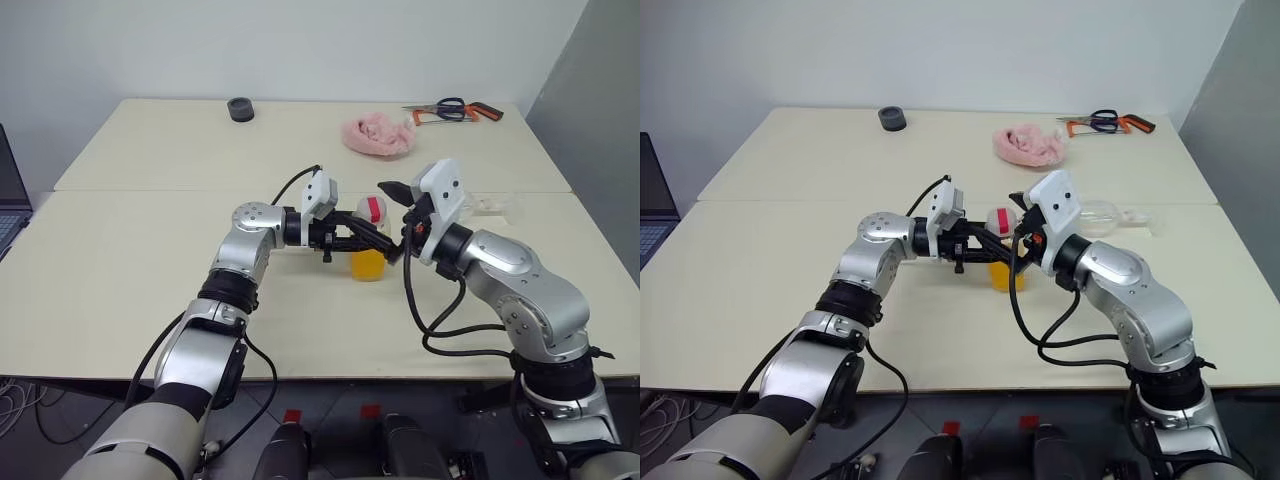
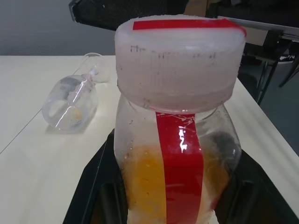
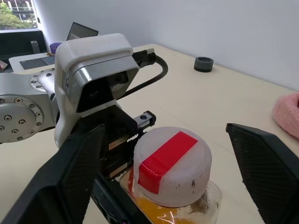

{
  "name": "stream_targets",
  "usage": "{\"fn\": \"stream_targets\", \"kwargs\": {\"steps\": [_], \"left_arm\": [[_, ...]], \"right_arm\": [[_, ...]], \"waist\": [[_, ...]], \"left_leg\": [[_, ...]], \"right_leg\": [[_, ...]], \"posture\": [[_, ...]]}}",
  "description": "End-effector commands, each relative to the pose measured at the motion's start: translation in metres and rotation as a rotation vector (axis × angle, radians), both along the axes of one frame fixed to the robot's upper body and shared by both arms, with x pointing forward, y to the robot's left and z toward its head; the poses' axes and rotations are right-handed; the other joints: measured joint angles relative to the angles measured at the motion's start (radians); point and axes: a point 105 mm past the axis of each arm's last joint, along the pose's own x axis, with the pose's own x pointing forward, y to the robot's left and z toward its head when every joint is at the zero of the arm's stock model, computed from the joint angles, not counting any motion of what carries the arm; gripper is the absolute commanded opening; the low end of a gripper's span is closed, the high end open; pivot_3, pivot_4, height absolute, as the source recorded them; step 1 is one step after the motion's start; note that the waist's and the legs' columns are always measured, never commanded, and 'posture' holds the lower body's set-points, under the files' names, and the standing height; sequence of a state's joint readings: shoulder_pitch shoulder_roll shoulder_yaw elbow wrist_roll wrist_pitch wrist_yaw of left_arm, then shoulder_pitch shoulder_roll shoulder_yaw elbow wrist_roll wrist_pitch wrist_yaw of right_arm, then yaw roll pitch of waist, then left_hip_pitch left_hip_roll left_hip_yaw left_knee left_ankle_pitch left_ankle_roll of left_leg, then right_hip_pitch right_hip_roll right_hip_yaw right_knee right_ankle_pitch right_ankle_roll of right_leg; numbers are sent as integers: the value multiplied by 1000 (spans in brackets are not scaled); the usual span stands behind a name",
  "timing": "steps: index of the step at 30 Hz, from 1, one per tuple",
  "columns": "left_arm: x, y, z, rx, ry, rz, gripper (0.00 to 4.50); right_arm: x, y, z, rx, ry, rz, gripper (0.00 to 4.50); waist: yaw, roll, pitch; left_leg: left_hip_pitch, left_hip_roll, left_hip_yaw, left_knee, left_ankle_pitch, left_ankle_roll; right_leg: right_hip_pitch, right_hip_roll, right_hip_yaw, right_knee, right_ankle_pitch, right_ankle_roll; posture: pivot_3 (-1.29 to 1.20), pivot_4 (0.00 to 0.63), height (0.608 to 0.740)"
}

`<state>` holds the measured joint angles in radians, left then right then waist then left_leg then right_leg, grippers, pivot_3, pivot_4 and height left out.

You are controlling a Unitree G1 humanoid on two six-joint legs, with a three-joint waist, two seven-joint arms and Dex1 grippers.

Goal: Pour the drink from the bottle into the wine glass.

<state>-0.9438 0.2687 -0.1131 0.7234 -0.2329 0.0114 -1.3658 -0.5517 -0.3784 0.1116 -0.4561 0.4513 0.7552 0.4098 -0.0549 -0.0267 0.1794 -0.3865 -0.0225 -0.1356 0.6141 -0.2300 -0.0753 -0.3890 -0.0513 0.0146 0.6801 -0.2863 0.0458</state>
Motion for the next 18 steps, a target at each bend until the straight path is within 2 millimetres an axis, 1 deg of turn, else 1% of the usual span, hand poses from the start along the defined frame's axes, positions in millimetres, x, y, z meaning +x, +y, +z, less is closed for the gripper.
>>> {"fn": "stream_targets", "kwargs": {"steps": [1, 4, 5, 9, 12, 14, 16, 18], "left_arm": [[1, -2, 19, -18, -72, -17, 1796], [1, -2, 19, -17, -73, -18, 1796], [1, -2, 20, -17, -73, -18, 1796], [0, -3, 21, -15, -74, -26, 1796], [-1, -3, 22, -12, -72, -40, 1796], [-2, -4, 23, -2, -75, -57, 1796], [-4, -4, 24, 5, -79, -70, 1795], [-4, -3, 25, 8, -81, -76, 1795]], "right_arm": [[-1, -1, 7, 5, -33, -7, 3199], [0, -1, 7, 0, -34, -12, 2092], [0, -1, 6, -8, -37, -5, 1839], [-2, 3, 6, -18, -39, 46, 1846], [-5, 9, 5, -42, -33, 177, 1846], [-6, 10, 3, -67, -15, 314, 1846], [-1, 9, 0, -116, -3, 404, 1846], [6, 6, -2, -153, 8, 442, 1846]], "waist": [[0, 0, 0], [0, 0, 0], [0, 0, 0], [0, 0, 0], [-1, 0, 0], [-2, 0, 0], [-2, 0, 0], [-3, 0, 0]], "left_leg": [[0, 0, 0, 0, 0, 0], [0, 0, 0, 0, 0, 0], [0, 0, 0, 0, 0, 0], [0, 0, 0, 0, 0, 0], [0, 0, 0, 0, 0, 0], [0, 0, 0, 0, 0, 0], [0, 0, 1, 0, 0, 0], [0, 0, 0, 0, 0, 0]], "right_leg": [[0, 0, 0, 0, 0, 0], [0, 0, 0, 0, 0, 0], [0, 0, 0, 0, 0, 0], [0, 0, 0, 0, 0, 0], [0, 0, 0, 0, 0, 0], [0, 0, 0, 0, 0, 0], [0, 0, 0, 0, 0, 0], [0, 0, 0, 0, 0, 0]], "posture": [[0, 150, 740], [0, 150, 740], [0, 150, 740], [0, 150, 740], [0, 150, 740], [0, 150, 740], [0, 150, 740], [0, 150, 740]]}}
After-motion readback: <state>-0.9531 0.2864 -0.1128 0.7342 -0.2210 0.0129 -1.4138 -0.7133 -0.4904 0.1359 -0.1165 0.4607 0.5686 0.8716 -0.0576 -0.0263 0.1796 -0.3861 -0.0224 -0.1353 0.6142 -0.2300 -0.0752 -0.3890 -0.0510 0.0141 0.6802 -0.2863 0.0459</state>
